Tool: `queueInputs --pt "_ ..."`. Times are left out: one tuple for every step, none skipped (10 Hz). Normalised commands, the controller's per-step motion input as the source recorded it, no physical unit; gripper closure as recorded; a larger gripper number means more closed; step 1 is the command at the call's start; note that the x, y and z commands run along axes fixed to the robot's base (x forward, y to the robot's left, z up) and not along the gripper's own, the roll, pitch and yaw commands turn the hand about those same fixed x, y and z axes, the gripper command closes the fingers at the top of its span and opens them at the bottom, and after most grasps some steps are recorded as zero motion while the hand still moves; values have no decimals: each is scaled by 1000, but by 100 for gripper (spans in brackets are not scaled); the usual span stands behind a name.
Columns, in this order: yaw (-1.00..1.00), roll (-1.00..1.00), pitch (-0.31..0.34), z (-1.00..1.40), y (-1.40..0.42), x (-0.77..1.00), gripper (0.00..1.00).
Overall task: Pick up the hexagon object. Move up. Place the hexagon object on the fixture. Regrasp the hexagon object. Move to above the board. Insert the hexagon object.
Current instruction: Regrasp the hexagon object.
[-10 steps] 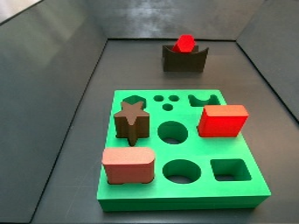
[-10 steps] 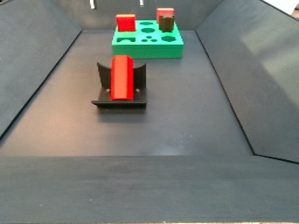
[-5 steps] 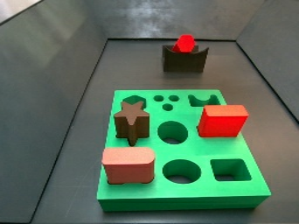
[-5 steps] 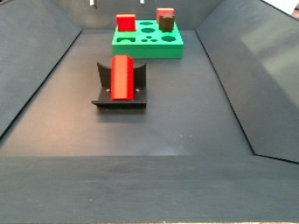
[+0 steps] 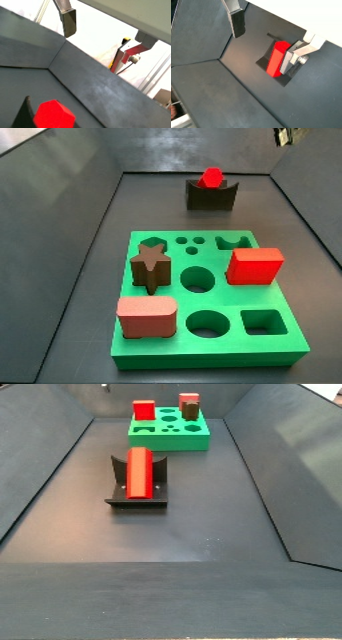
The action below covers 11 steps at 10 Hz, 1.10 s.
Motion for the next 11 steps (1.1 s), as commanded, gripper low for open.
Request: queueInputs --pt "215 339 125 -24 -48 116 0" --pt "221 203 70 -13 -39 99 0" --pt "219 186 47 -17 -41 91 0" --pt "205 169 15 -22 -43 89 0" --pt "211 141 62 -1000 69 39 0" --pt "188 142 48 -1000 69 45 0" --pt "177 144 22 -1000 64 52 0" --pt "158 129 -15 -1000 53 65 0" --pt "136 105 -33 -1000 49 79 0" --pt "114 96 -49 -1000 44 87 0" --pt "100 92 -58 -1000 39 92 0"
